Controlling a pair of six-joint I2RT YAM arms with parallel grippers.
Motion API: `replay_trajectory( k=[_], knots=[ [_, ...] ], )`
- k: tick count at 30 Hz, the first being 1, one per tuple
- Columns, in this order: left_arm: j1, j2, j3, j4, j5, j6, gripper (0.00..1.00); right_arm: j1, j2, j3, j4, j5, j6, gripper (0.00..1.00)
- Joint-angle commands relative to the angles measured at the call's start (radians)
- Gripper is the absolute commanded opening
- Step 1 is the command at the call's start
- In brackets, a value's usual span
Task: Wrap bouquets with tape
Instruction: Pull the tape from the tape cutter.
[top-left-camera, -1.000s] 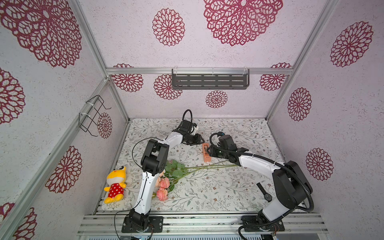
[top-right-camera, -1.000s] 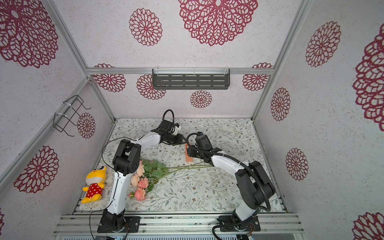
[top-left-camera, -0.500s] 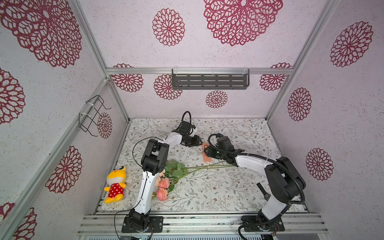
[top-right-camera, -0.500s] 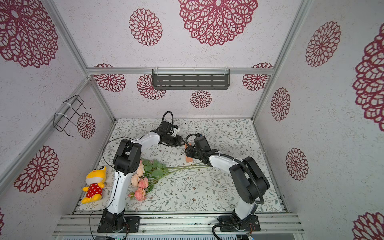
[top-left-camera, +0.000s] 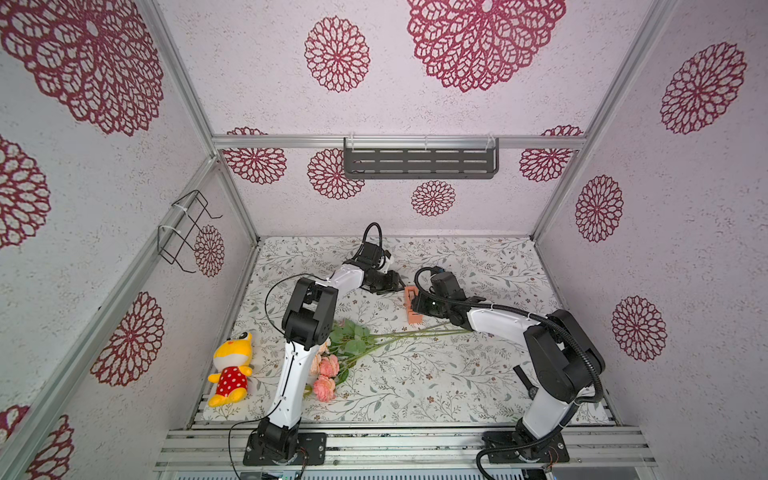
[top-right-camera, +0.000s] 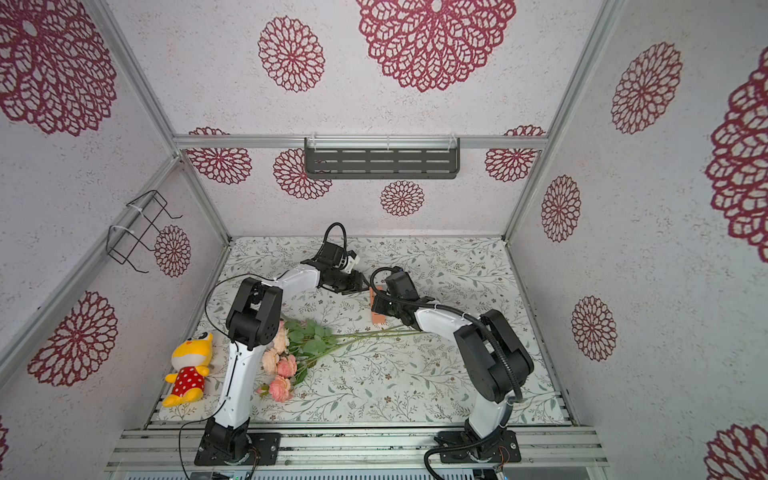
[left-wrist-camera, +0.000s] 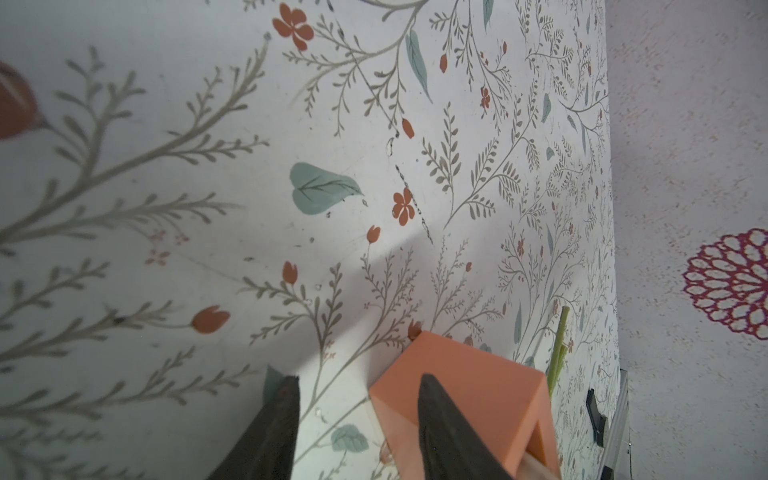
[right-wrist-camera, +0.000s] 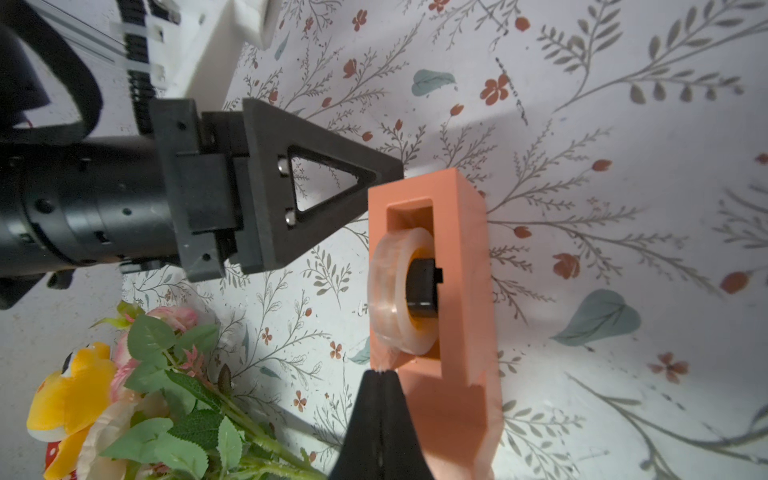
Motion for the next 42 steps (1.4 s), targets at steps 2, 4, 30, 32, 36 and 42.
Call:
replay_trajectory(
  k=[2,4,30,32,36,42],
  knots=[
    [0.0,0.031,0.009,-0.02,0.023,0.015,0.49,0.009,-0.027,0.03,-0.025,0.02,-0.014,0.0],
    [0.0,0.031,0.01,-0.02,0.023,0.013,0.49,0.009,-0.037,0.028,-0.041,0.026,-0.022,0.0],
    [0.063,-0.078,0.002,-0.042,0.006,0.042,0.72,0.095,-0.269,-0.091,-0.141,0.093,-0.055,0.0],
    [0.079,-0.124,-0.022,-0.026,-0.015,0.058,0.81,0.103,-0.28,-0.099,-0.151,0.103,-0.053,0.0],
    [0.11,-0.256,-0.106,0.017,-0.089,0.11,0.98,0.114,-0.318,-0.132,-0.151,0.111,-0.043,0.0],
    [0.143,-0.483,-0.273,0.131,-0.144,0.253,0.98,0.13,-0.41,-0.158,-0.185,0.133,-0.035,0.0]
  ],
)
